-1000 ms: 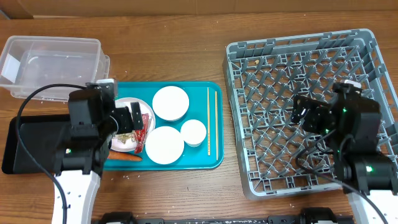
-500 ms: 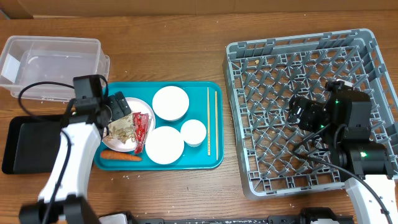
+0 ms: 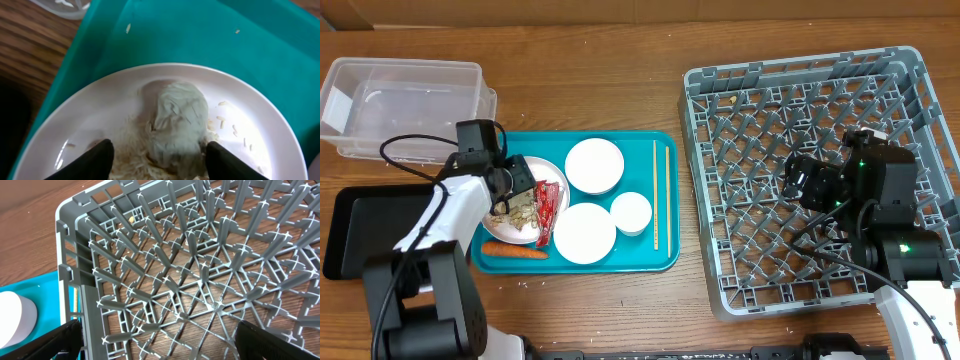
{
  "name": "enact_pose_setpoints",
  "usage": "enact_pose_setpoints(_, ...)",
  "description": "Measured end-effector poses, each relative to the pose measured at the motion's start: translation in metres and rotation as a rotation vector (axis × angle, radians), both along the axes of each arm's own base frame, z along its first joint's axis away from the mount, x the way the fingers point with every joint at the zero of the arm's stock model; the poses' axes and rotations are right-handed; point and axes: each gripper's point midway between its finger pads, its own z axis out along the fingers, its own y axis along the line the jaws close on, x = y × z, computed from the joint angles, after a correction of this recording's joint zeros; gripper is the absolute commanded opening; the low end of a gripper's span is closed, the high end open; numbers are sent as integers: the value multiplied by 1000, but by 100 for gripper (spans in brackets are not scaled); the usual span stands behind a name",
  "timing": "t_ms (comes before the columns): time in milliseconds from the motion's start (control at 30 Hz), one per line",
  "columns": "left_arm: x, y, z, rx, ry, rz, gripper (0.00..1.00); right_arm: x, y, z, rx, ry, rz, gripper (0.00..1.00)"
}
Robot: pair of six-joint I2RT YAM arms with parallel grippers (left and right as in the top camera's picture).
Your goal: Sort waste into correct bins and load items into the dishwasher
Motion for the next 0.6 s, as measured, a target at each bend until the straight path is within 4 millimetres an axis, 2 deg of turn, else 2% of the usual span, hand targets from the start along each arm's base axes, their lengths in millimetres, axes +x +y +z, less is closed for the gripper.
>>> enact_pose_setpoints(100, 3, 0, -1, -5, -8, 2, 33, 0, 0, 0, 0, 0, 0, 100)
enact_pose_setpoints(367, 13, 0, 3, 0, -52, -2, 6, 0, 0, 0, 0, 0, 0, 100)
enact_pose_setpoints(500, 13, 0, 5, -2, -51, -4, 4, 0, 0, 0, 1, 0, 0, 100)
enact_pose_setpoints(600, 20, -2, 14, -16, -70, -11, 4, 0, 0, 0, 0, 0, 0, 100)
